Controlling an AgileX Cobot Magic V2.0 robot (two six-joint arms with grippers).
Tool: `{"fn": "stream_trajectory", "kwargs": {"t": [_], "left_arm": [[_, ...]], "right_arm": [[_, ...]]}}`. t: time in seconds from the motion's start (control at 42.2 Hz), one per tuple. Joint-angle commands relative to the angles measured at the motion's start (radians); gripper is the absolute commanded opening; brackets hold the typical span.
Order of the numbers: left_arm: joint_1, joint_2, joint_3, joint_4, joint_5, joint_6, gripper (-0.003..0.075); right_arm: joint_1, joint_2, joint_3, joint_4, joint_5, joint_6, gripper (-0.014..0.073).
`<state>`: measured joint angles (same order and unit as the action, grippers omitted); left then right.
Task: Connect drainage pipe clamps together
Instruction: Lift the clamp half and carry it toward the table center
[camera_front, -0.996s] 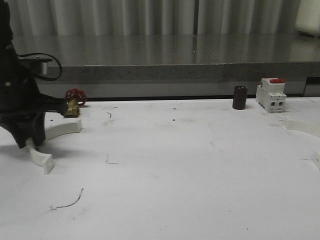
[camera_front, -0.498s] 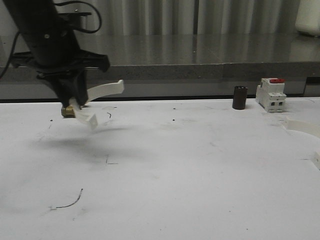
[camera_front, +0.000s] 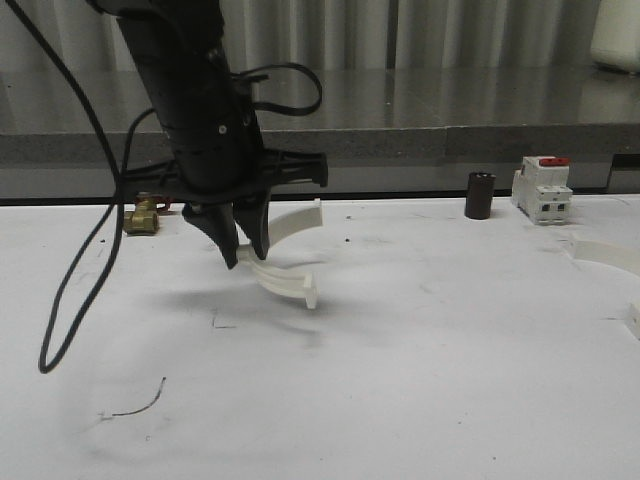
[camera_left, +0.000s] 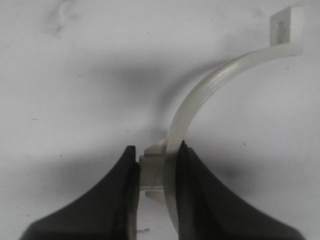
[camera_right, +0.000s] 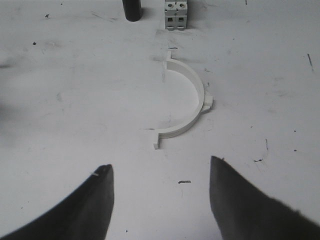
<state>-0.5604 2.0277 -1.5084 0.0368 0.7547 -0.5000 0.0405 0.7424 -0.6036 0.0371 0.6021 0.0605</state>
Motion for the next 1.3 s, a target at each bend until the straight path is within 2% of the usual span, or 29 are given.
{"fn": "stream_trajectory", "kwargs": {"t": [0.0,0.237,0.427,0.759,1.043,1.28], "left_arm": [[-0.022,-0.032,-0.035,-0.014,-0.040,-0.042,0.0022],[-0.050,0.008,-0.080,-0.054,-0.036,-0.043,0.0022],[-0.050,0.041,-0.131,-0.054,0.043,-0.048,0.0022],[-0.052,0.041,-0.132,-0.054,0.059,-0.049,0.0024],[-0.052,0.041,-0.132,-0.054,0.061,-0.067,0.0151],[-0.052,0.041,-0.132,-0.054,0.061,-0.067,0.0161]], "right_arm": [[-0.007,-0.001,-0.037,0.002,-0.066,-0.003,0.0452],[-0.007,-0.001,-0.037,0.002,-0.066,-0.003,0.0452],[-0.007,-0.001,-0.037,0.002,-0.066,-0.003,0.0452],[-0.007,-0.001,-0.037,0.002,-0.066,-0.003,0.0452],[-0.007,-0.001,-0.037,0.002,-0.066,-0.003,0.0452],[-0.007,-0.001,-0.037,0.002,-0.066,-0.003,0.0452]]}}
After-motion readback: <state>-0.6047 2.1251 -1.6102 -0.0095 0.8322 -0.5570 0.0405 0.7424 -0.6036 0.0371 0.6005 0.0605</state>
